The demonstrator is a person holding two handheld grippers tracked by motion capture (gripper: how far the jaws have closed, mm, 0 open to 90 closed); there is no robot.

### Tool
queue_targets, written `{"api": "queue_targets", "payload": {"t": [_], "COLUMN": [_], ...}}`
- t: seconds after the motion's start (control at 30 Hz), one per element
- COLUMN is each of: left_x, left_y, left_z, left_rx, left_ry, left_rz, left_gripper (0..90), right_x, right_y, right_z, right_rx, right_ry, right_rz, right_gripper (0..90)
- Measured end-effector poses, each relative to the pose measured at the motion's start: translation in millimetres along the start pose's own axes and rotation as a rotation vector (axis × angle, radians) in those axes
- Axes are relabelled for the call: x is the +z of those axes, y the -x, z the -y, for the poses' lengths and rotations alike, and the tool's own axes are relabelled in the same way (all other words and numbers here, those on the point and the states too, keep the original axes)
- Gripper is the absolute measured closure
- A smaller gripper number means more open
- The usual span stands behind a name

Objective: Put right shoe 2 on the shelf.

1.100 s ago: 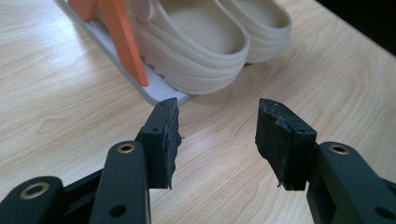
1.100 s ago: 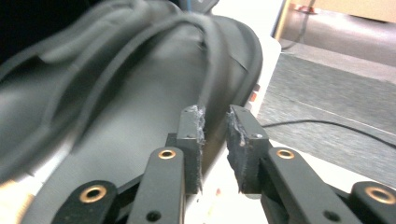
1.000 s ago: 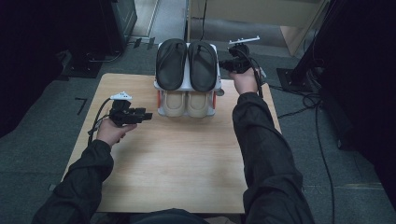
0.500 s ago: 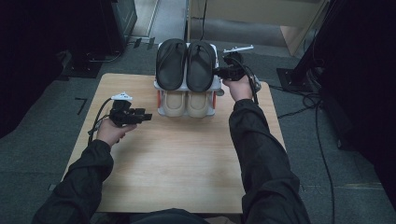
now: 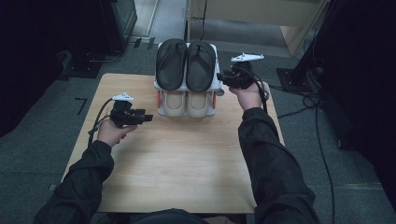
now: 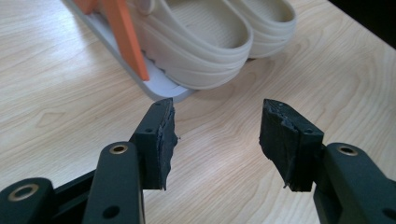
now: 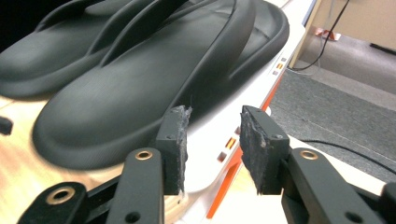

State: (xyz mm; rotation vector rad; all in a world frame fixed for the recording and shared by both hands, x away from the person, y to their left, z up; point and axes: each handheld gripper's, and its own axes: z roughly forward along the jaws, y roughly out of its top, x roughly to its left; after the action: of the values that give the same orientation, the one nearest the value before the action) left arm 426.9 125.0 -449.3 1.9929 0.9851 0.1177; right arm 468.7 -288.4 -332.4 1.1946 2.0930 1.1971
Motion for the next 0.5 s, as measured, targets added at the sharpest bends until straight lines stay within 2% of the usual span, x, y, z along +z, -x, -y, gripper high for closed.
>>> {"api": "queue_targets", "payload": {"t": [0.1,0.2,0.5], "left_x": [-0.1,0.0,0.5], "left_y": [2.9,4.4,15.6], "left_z": [-0.3,-0.2,3.5], "left_rx": [0.013,-0.008,0.032], "left_ry": [-0.006,-0.009,-0.010], "left_rz": [-0.004,0.006,0.005], "left_gripper": [45.4,45.5,44.3], "right_x": [-8.6,-17.1,-34.1], "right_y": [-3.8,-5.8,-9.5], "right_z": [11.7,21.8,60.9], "right_rx": [-0.007,-0.019,-0.007], "right_ry": [0.001,0.017,0.016], "right_rz": [-0.016,-0.031,-0.062], "right_gripper": [59.2,58.0,54.8]}}
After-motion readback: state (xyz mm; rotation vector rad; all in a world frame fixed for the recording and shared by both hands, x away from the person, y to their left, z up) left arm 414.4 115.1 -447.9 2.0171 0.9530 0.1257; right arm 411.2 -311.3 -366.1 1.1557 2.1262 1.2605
